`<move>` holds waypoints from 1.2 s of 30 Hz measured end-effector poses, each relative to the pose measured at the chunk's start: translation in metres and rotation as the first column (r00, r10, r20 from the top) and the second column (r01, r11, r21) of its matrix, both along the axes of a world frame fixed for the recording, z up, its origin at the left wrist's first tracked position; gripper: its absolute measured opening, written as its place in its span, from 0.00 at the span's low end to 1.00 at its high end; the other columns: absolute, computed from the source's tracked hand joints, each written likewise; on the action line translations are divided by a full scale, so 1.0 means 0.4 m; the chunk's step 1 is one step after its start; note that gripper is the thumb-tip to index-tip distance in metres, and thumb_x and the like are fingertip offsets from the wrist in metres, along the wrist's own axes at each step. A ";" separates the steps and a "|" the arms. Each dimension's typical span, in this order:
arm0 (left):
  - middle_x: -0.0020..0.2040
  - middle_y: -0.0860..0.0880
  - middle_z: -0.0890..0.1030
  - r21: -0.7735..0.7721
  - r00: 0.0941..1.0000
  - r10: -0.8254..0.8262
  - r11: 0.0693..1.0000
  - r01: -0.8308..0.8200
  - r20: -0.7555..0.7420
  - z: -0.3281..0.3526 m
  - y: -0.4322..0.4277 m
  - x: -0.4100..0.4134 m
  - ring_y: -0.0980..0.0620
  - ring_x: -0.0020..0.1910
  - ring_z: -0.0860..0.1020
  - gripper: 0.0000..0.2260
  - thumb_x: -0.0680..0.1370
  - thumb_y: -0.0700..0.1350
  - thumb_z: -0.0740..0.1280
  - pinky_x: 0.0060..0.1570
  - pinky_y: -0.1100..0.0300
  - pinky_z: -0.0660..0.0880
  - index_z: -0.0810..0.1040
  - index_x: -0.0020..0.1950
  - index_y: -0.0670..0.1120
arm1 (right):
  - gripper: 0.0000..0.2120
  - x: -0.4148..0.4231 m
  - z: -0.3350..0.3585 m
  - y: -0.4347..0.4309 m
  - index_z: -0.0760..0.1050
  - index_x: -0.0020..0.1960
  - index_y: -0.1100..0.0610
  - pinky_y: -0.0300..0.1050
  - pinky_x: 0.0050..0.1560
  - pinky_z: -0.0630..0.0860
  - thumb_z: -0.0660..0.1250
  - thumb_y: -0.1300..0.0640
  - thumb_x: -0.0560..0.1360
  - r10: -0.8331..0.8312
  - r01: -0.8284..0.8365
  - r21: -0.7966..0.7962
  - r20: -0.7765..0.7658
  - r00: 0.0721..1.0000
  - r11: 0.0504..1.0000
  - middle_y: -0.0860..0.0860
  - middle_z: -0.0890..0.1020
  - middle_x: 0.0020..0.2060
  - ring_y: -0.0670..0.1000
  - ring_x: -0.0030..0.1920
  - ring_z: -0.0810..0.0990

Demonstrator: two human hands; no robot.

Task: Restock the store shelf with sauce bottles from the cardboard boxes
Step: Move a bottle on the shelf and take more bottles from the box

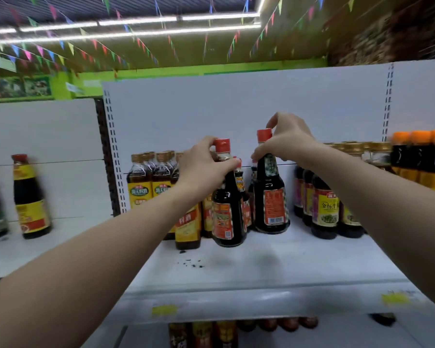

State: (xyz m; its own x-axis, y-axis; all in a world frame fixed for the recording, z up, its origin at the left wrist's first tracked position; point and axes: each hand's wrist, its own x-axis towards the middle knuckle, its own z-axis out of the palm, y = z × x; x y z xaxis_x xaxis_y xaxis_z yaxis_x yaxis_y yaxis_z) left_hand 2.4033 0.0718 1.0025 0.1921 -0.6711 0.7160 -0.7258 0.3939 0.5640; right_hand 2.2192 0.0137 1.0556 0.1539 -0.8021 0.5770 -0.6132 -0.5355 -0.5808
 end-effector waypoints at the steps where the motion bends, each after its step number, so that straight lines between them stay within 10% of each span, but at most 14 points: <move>1: 0.44 0.59 0.82 0.010 1.000 -0.001 1.000 0.001 0.016 -0.010 -0.017 -0.013 0.57 0.47 0.81 0.16 0.73 0.54 0.78 0.54 0.49 0.81 0.75 0.55 0.57 | 0.34 -0.006 -0.009 -0.010 0.71 0.56 0.55 0.50 0.37 0.77 0.87 0.52 0.59 -0.006 0.006 0.011 -0.010 1.000 1.000 0.53 0.76 0.47 0.54 0.44 0.78; 13: 0.40 0.60 0.79 0.094 0.996 0.081 0.992 -0.083 0.026 -0.104 -0.135 -0.040 0.60 0.44 0.78 0.14 0.73 0.55 0.77 0.48 0.56 0.73 0.78 0.55 0.55 | 0.35 -0.033 -0.095 -0.136 0.70 0.59 0.55 0.54 0.48 0.81 0.87 0.52 0.60 -0.030 0.033 0.066 -0.058 0.998 0.997 0.51 0.75 0.48 0.54 0.50 0.77; 30: 0.44 0.53 0.80 0.143 0.914 0.267 0.936 -0.321 0.305 -0.093 -0.207 -0.035 0.47 0.45 0.79 0.28 0.71 0.74 0.68 0.41 0.53 0.70 0.73 0.54 0.51 | 0.29 -0.028 -0.144 -0.172 0.76 0.60 0.53 0.46 0.36 0.78 0.83 0.45 0.66 -0.039 0.047 0.027 -0.236 0.971 0.999 0.48 0.80 0.45 0.50 0.42 0.81; 36: 0.59 0.51 0.78 0.235 0.991 -0.113 0.964 0.127 -0.072 -0.043 -0.175 -0.032 0.56 0.50 0.79 0.25 0.80 0.44 0.70 0.41 0.68 0.75 0.69 0.77 0.55 | 0.16 -0.047 -0.152 -0.180 0.79 0.63 0.46 0.52 0.54 0.85 0.75 0.54 0.77 0.155 -0.163 0.158 0.063 0.986 0.974 0.49 0.83 0.51 0.53 0.52 0.85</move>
